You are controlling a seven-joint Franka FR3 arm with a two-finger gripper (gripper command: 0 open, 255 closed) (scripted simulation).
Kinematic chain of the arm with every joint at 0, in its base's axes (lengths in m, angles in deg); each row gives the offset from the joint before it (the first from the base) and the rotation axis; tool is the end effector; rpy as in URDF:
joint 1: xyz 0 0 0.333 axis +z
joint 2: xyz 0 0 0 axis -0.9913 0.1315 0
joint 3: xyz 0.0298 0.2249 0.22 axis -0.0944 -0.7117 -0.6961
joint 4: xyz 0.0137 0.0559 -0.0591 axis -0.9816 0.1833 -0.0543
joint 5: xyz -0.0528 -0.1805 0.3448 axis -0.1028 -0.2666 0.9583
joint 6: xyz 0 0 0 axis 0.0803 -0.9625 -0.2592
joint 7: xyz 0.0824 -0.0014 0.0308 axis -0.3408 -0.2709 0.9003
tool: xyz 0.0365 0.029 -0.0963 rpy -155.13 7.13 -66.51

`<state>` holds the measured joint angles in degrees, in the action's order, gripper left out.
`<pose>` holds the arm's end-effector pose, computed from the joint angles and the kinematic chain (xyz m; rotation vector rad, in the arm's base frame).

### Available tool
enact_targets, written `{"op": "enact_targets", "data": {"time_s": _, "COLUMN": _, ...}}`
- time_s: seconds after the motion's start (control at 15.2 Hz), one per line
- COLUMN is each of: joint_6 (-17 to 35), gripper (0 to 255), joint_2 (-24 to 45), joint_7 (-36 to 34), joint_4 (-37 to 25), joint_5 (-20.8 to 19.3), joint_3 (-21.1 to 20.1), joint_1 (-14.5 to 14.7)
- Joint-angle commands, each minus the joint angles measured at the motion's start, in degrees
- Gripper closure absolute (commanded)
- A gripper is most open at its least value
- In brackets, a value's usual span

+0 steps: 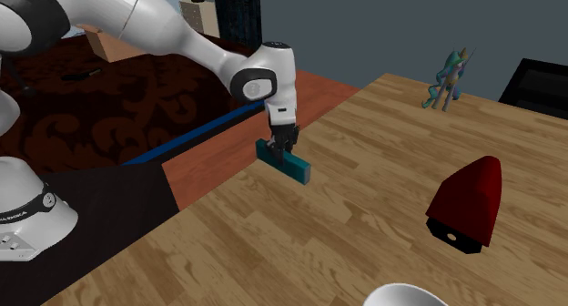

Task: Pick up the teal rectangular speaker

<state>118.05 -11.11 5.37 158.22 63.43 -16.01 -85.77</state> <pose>0.6791 0.0793 0.2586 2.8280 -1.3235 0.0959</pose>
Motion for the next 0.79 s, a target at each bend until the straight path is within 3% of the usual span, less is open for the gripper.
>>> {"op": "enact_targets", "data": {"time_s": 0.0, "joint_6": -1.0, "gripper": 255, "joint_2": -0.9, "joint_7": 0.3, "joint_4": -0.1, "joint_5": 0.3, "joint_3": -0.2, "joint_1": -0.2}}
{"op": "enact_targets", "data": {"time_s": 0.73, "joint_6": -6.2, "gripper": 255, "joint_2": -4.7, "joint_7": 1.2, "joint_4": -1.6, "joint_5": 1.5, "joint_3": -0.9, "joint_1": -0.6}}
